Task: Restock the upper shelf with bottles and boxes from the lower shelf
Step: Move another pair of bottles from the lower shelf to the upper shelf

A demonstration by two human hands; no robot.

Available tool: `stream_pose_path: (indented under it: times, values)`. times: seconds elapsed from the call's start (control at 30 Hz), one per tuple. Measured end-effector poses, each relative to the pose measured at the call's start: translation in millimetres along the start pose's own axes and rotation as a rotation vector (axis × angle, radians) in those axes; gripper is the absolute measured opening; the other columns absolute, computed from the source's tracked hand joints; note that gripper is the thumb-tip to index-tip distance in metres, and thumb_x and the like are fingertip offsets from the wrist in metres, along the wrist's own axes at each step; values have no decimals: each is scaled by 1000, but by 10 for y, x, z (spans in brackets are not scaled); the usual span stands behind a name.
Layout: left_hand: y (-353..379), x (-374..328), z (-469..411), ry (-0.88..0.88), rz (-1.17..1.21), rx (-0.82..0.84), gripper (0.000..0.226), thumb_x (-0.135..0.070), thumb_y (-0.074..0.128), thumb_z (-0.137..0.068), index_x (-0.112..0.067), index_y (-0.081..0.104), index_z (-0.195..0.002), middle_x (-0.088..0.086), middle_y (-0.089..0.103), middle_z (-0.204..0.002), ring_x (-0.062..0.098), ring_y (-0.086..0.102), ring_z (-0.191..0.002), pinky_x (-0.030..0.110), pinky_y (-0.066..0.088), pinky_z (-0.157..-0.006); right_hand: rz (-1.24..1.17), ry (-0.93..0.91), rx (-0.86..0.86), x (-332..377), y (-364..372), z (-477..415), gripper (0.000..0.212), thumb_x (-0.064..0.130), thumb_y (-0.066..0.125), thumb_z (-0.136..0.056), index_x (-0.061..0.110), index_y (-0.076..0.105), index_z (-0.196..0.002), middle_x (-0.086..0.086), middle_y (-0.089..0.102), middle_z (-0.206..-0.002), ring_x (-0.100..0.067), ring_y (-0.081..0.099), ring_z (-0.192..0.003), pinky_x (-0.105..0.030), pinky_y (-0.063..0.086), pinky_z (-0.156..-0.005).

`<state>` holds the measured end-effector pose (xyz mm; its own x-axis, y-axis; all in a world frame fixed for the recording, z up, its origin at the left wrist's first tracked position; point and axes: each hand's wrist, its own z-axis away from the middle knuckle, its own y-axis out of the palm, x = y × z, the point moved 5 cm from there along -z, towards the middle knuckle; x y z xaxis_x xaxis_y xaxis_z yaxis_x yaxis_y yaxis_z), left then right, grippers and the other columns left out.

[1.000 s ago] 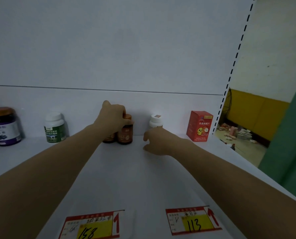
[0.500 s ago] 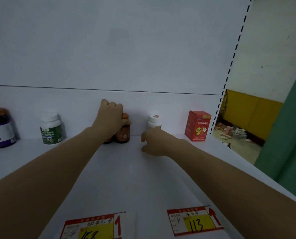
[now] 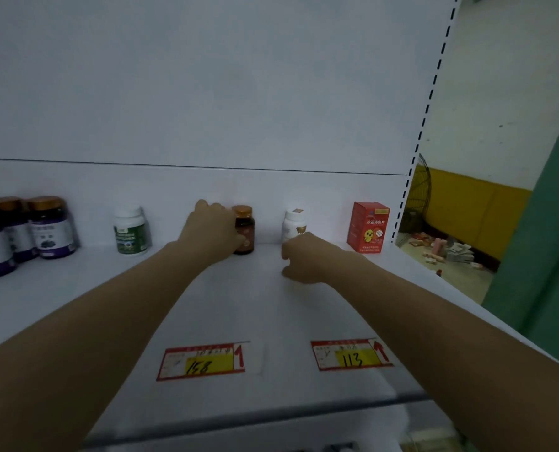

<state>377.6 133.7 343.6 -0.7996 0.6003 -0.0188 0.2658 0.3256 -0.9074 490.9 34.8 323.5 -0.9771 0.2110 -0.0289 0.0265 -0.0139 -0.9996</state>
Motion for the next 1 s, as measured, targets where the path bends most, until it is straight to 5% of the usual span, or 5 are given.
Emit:
stream_pose_path:
  times: [0.07, 0.2, 0.4, 0.63, 1.0]
  values:
    - [-22, -14, 206, -27, 2, 113, 29, -37, 53, -87, -8, 55, -89, 7, 48, -86, 21, 42, -80, 32, 40, -77, -4, -8, -19, -3, -31, 160, 36, 19, 48, -96, 5, 53, -129, -13, 55, -127, -26, 55, -114, -29, 45, -94]
    - [-211, -102, 690, -93, -23, 272, 40, -45, 53, -89, -11, 56, -110, 10, 58, -105, 24, 50, -93, 30, 40, -77, -13, -43, -55, -28, -133, 583, 36, 19, 49, -95, 5, 53, -128, -14, 55, -128, -26, 55, -114, -30, 46, -94]
    - [-724, -594, 1459, -162, 23, 253, 52, -46, 52, -91, -7, 55, -124, 13, 56, -127, 29, 52, -115, 32, 41, -87, -1, -135, -137, -121, -249, 1326, 36, 21, 51, -94, 4, 54, -126, -15, 55, -127, -28, 55, -113, -30, 46, -89]
    - [-1066, -1405, 2241, -96, 103, 172, 44, -42, 52, -92, -8, 56, -121, 11, 61, -115, 26, 55, -102, 33, 43, -80, -50, -188, -170, -175, -127, 2170, 31, 22, 54, -92, 5, 60, -117, -13, 62, -116, -27, 60, -104, -34, 51, -88]
    - [-21, -1836, 3104, 31, 200, 396, 31, -33, 50, -93, -10, 55, -112, 9, 57, -112, 24, 54, -96, 32, 45, -80, -131, -23, 69, -644, 980, 2677, 37, 23, 58, -89, 5, 58, -122, -13, 59, -123, -27, 56, -110, -37, 49, -94]
